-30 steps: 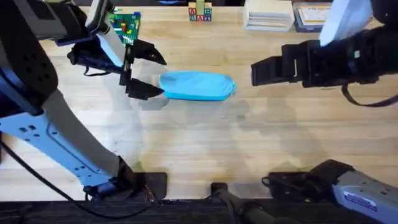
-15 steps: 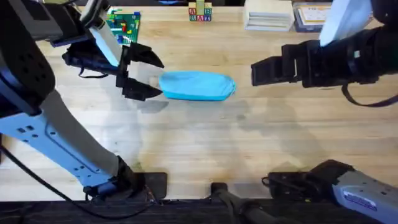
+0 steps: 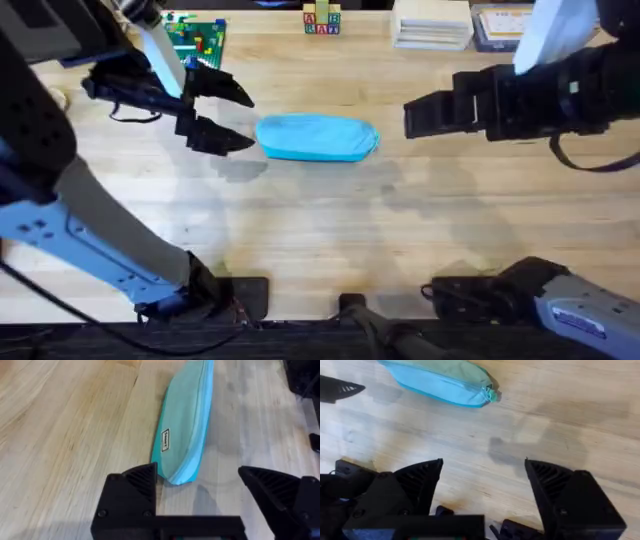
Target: Unzip the bag, pick up the pens from the table one at a time and place them inside, then zip the bag closed.
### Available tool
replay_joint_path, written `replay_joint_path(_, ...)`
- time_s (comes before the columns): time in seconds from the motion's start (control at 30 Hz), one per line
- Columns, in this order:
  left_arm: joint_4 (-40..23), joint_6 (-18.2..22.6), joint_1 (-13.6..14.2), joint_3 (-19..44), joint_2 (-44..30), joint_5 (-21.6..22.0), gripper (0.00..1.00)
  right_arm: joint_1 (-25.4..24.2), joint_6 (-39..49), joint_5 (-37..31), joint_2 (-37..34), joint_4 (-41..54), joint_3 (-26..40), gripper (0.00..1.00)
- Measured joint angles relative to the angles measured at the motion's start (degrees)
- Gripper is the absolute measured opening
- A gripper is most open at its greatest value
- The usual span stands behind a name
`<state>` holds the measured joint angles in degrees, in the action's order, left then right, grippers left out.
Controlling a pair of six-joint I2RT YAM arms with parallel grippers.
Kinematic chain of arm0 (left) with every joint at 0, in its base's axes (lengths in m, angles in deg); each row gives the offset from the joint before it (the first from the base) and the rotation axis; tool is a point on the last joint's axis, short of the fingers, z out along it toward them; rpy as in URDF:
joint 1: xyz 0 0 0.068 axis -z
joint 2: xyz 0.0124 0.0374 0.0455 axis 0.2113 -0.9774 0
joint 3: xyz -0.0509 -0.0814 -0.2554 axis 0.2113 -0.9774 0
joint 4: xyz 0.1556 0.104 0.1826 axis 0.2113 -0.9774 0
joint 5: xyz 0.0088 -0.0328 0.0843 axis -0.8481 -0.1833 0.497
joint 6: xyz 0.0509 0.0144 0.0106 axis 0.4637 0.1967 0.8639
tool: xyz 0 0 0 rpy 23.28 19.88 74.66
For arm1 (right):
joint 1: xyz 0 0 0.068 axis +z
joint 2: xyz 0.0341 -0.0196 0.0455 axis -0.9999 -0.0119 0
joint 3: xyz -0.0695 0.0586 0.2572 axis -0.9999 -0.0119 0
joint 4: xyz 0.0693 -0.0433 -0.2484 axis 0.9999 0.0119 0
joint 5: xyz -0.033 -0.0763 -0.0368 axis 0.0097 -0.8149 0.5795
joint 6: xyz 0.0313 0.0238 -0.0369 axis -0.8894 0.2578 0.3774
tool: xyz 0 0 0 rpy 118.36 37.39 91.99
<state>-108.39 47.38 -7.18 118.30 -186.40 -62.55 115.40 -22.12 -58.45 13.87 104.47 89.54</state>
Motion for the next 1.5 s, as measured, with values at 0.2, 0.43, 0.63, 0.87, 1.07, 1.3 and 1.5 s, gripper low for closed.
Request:
replay_joint_path(0.2,-0.3,-9.8,0.0,0.0,11.1,2.7,0.999,0.0,0.0,0.0,0.0,0.0,0.0,0.998)
replay_joint_path(0.43,-0.4,-20.0,1.9,0.0,19.1,7.6,0.999,0.0,0.1,0.0,0.0,0.0,0.0,0.997)
replay_joint_path(0.63,-1.0,-29.7,6.6,0.0,26.2,13.1,0.999,0.0,0.2,0.0,0.0,0.0,0.0,0.997)
replay_joint_path(0.87,-3.2,-38.1,8.6,0.0,31.2,16.8,0.999,0.0,0.2,0.0,0.0,0.0,0.0,0.997)
replay_joint_path(1.07,-1.8,-43.2,8.6,-0.7,35.4,19.1,0.999,0.0,0.2,0.0,0.0,0.0,0.0,0.997)
replay_joint_path(1.3,5.9,-53.0,8.6,-8.9,44.4,22.8,0.999,0.0,0.2,0.0,0.0,0.2,0.0,0.997)
replay_joint_path(1.5,12.7,-66.6,8.6,-15.6,52.6,29.7,0.998,0.0,3.4,0.2,0.0,4.4,0.0,0.997)
